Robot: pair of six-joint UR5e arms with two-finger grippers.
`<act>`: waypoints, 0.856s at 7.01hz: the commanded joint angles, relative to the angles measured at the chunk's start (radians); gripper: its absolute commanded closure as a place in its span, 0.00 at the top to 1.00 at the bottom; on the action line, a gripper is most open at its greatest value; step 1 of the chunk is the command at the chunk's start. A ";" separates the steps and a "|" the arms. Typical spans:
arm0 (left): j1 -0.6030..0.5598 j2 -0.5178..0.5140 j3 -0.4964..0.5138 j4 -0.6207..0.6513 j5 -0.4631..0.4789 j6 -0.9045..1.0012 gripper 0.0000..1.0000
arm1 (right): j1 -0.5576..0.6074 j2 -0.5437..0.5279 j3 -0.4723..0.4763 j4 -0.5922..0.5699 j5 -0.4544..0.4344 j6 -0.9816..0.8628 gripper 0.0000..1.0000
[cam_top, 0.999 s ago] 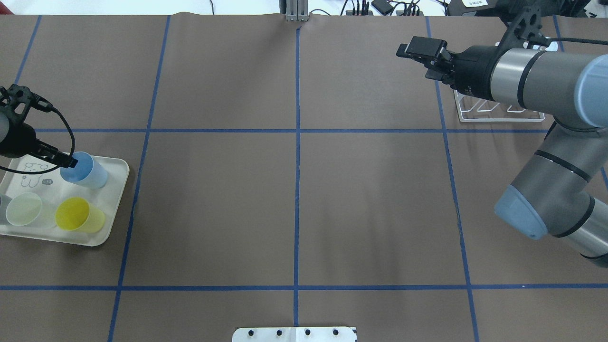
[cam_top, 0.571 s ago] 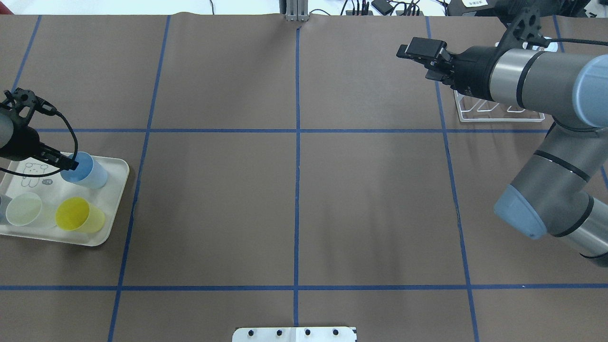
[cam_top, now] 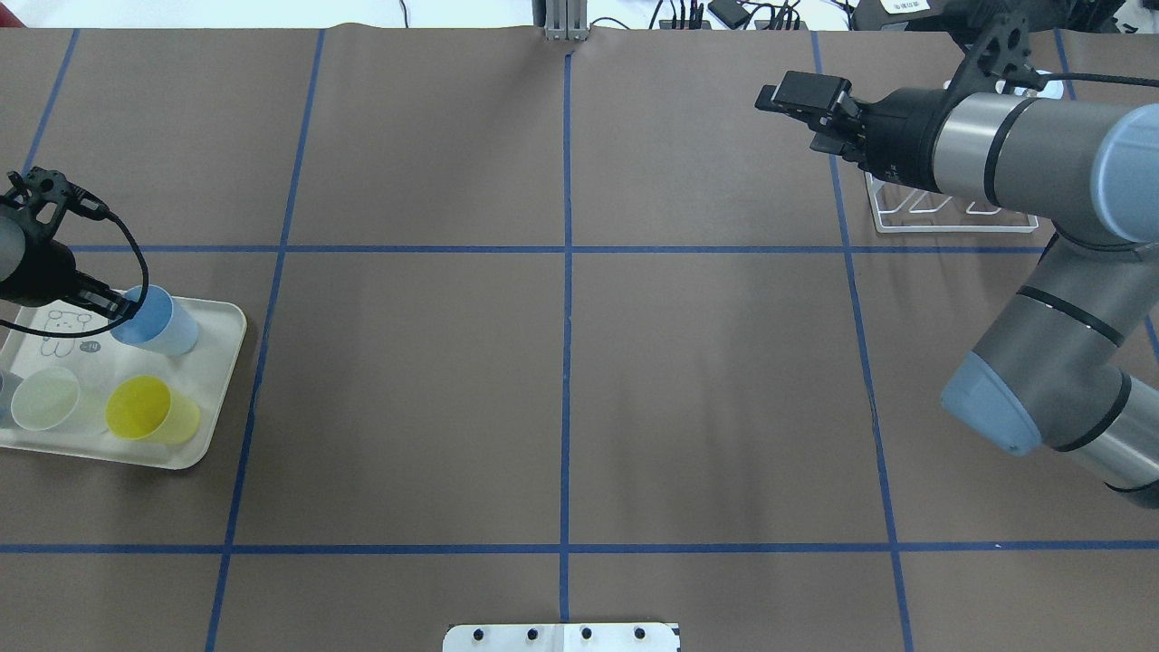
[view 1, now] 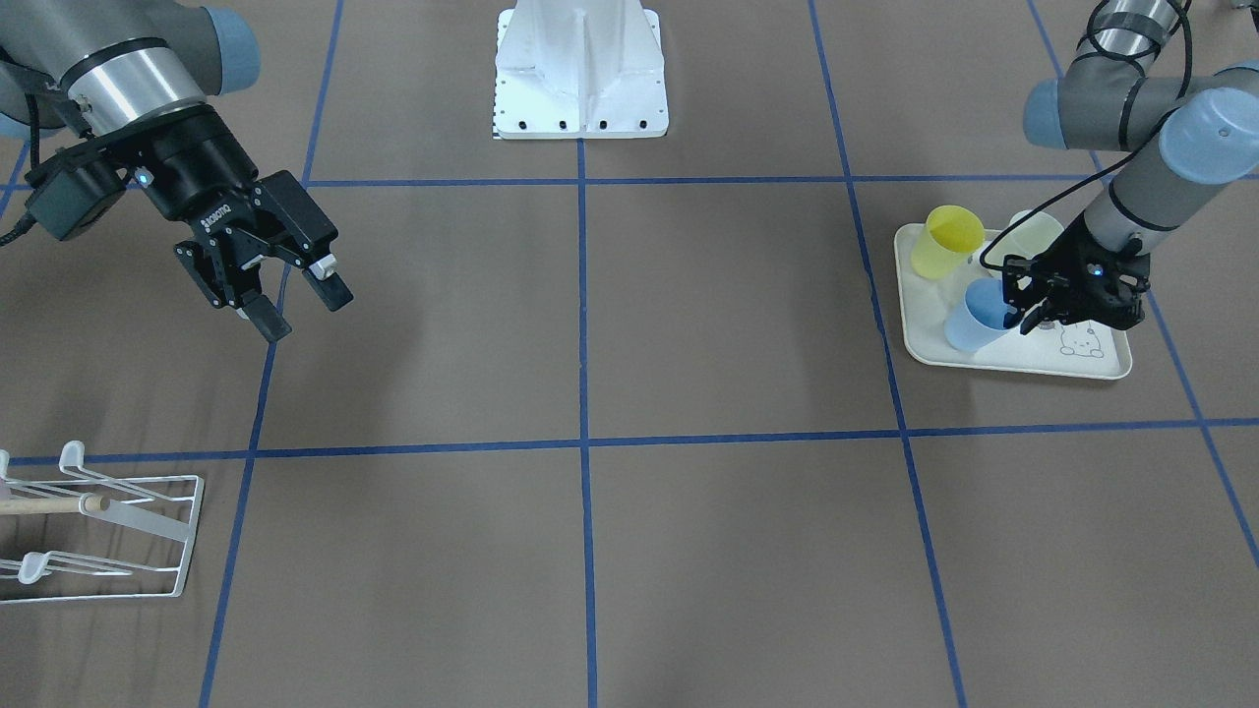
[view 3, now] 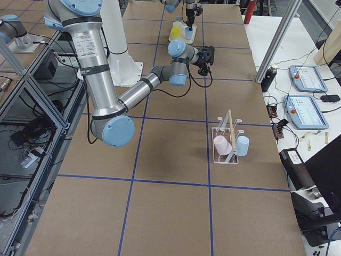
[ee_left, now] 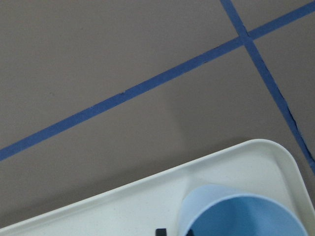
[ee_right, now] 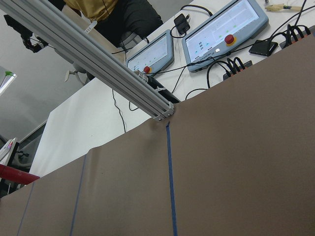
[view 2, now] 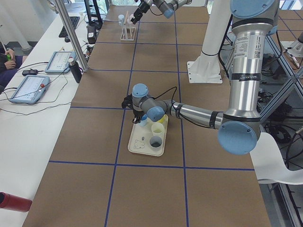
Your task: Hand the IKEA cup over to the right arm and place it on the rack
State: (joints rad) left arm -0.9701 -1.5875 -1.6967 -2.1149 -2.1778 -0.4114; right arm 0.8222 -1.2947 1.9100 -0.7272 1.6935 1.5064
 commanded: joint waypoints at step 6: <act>-0.233 -0.165 -0.041 -0.013 -0.014 -0.401 0.00 | -0.003 0.040 -0.003 -0.001 0.003 0.001 1.00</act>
State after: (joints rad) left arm -1.1946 -1.6764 -1.7356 -2.1198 -2.1949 -0.6301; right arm 0.8195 -1.2680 1.9087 -0.7274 1.6963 1.5056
